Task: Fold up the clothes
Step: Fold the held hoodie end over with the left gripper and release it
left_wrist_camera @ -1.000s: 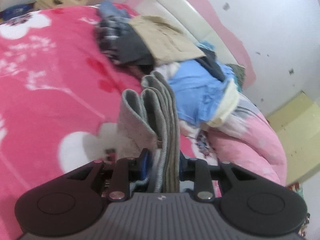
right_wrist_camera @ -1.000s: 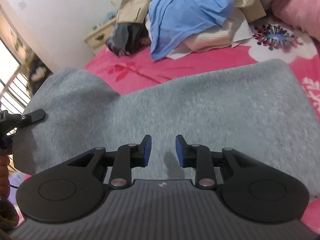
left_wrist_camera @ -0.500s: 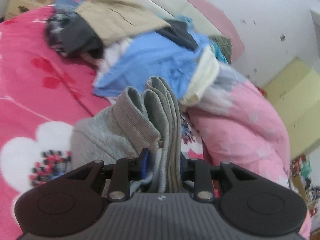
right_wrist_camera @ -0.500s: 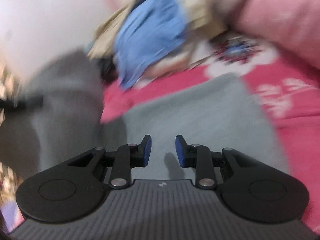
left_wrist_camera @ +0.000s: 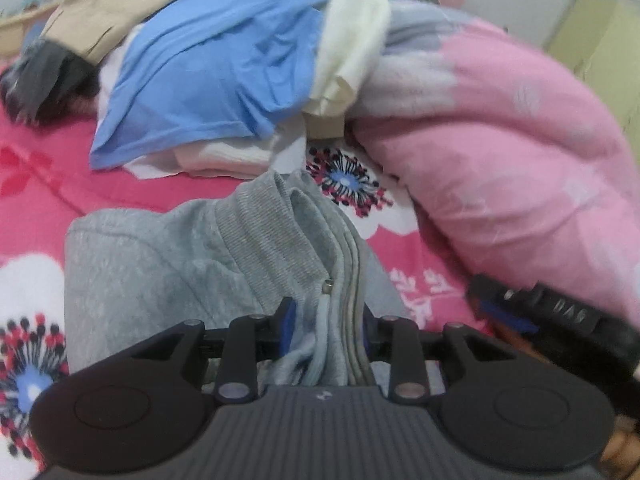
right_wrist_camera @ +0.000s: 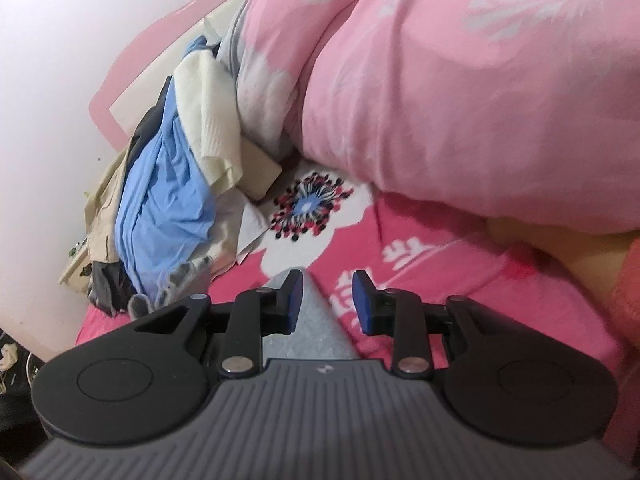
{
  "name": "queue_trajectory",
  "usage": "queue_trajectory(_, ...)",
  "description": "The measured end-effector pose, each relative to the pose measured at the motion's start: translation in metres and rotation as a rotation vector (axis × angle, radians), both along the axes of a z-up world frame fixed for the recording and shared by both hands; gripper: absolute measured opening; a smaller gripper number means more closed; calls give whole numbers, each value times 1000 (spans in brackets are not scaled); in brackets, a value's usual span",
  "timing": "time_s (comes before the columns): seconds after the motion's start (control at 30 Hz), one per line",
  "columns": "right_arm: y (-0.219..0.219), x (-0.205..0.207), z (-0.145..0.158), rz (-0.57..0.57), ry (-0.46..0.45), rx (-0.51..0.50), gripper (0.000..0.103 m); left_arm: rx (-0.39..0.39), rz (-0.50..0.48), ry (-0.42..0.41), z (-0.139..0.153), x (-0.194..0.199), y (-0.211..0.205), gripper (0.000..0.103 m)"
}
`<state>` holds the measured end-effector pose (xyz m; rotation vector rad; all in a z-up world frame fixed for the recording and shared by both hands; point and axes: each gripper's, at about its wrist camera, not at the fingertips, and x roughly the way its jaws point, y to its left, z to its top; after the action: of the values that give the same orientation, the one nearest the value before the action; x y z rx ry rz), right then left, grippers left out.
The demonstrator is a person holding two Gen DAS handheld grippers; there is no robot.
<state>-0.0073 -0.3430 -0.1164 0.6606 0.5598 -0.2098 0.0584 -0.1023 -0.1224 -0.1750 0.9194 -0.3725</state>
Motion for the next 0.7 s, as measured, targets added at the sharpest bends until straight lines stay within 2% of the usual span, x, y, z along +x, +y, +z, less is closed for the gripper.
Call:
queue_trajectory(0.2,-10,-4,5,-32,-4,-17,27,138,-48,-27,-7,-1,-32,35)
queue_trajectory(0.4,-19,-7,7,-65,-13,-19,27,249,-108,-63,-12,-5,-60,45)
queue_trajectory(0.47,-21,-7,7,-74,-12,-18,27,275,-135,-71,-14,-8,-68,54)
queue_trajectory(0.6,-24,-8,6,-83,-3,-11,27,307,-177,-78,-17,-11,-81,65)
queue_trajectory(0.7,-26,-9,4,-93,1,-2,29,298,-202,-78,-18,-12,-87,74)
